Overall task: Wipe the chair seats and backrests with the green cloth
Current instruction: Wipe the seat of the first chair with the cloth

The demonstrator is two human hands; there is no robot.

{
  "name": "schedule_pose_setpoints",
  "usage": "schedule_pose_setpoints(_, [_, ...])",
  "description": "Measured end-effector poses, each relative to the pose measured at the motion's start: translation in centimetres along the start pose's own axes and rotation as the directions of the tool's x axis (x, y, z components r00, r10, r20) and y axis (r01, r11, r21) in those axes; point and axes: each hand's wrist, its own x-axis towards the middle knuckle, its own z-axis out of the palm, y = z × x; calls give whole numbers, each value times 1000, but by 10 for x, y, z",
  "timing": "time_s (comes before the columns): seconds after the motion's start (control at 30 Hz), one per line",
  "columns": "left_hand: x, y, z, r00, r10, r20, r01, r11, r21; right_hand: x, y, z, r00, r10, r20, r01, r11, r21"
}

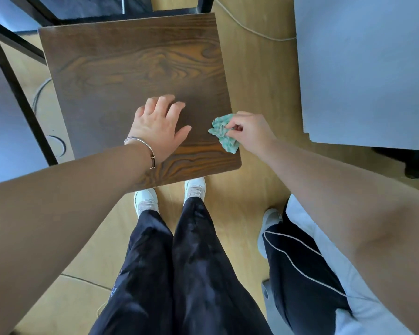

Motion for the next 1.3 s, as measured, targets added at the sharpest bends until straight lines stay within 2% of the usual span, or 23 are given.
schedule_pose_setpoints(0.3, [-39,5,19,999,48,18,-49,999,19,-74,19,39,997,71,-20,-71,997,-24])
schedule_pose_setpoints(0.47, [-55,4,20,998,64,13,-65,998,28,-85,14,53,984,132,-118,-131,991,12])
schedule_pose_setpoints(0.6, [-66,-3,16,998,65,10,-66,997,39,-89,4,65,951,224,-213,-215,974,64])
schedule_pose_setpoints(0.7, [-73,-16,12,998,57,-1,-57,997,43,-91,-8,78,899,325,-295,-280,942,184])
schedule_pose_setpoints(0.8, [-83,-30,11,999,33,-17,-32,999,41,-91,-23,89,872,370,-322,-310,924,223])
schedule_pose_setpoints(1.07, [-111,-75,9,998,-56,-37,58,997,43,-85,-65,117,870,332,-365,-283,942,182])
schedule_pose_setpoints(1.3, [-136,-118,7,988,-136,-73,137,991,4,-79,-97,143,900,284,-331,-261,959,112])
